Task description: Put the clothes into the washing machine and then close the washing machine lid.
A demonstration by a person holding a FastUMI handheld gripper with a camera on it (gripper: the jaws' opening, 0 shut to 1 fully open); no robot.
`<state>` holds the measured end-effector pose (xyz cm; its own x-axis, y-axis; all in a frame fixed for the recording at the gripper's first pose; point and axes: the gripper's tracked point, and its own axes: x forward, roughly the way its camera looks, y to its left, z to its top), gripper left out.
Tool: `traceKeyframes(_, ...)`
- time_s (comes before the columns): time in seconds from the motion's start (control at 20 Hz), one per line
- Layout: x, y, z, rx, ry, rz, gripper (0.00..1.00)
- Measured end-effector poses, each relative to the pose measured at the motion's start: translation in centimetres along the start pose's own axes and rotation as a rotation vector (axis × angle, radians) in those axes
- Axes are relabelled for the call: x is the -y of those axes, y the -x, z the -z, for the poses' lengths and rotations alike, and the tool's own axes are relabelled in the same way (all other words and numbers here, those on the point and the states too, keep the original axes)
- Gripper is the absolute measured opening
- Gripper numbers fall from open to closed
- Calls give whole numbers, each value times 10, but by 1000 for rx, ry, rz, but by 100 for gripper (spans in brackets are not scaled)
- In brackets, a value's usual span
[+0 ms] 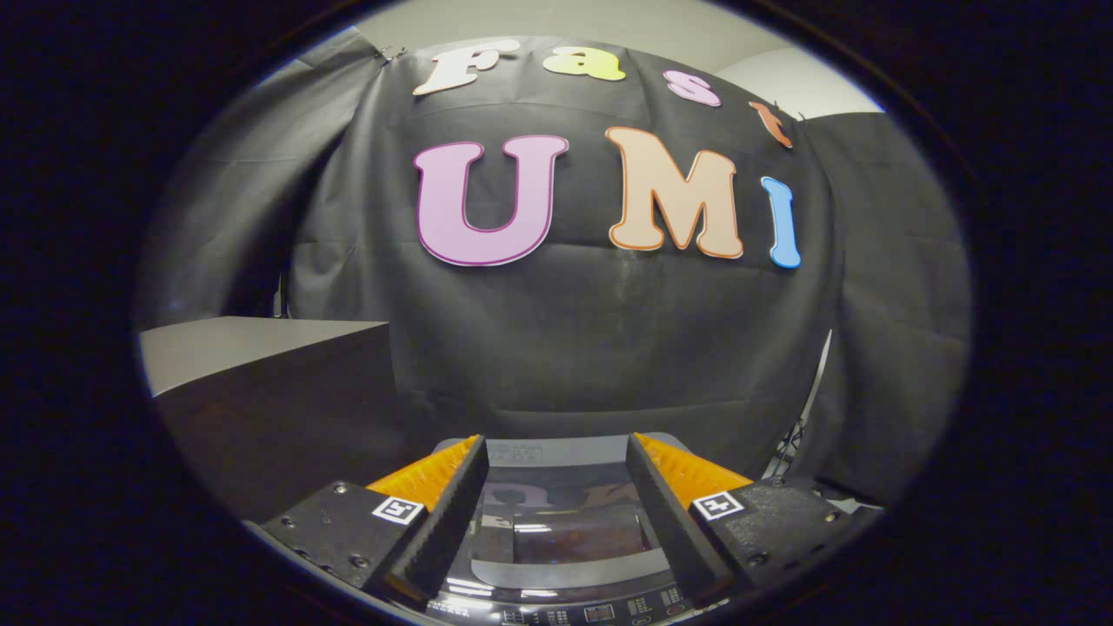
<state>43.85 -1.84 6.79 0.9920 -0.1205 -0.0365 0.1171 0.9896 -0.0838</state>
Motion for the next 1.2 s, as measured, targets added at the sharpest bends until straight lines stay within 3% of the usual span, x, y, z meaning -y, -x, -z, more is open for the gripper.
traceKeyframes(0.55, 16, 52, 8, -23, 7, -6, 97)
traceKeyframes(0.8, 8, 83, -2, 27, -62, -26, 97)
traceKeyframes(1.2, 1, 156, -5, 148, -34, -40, 96)
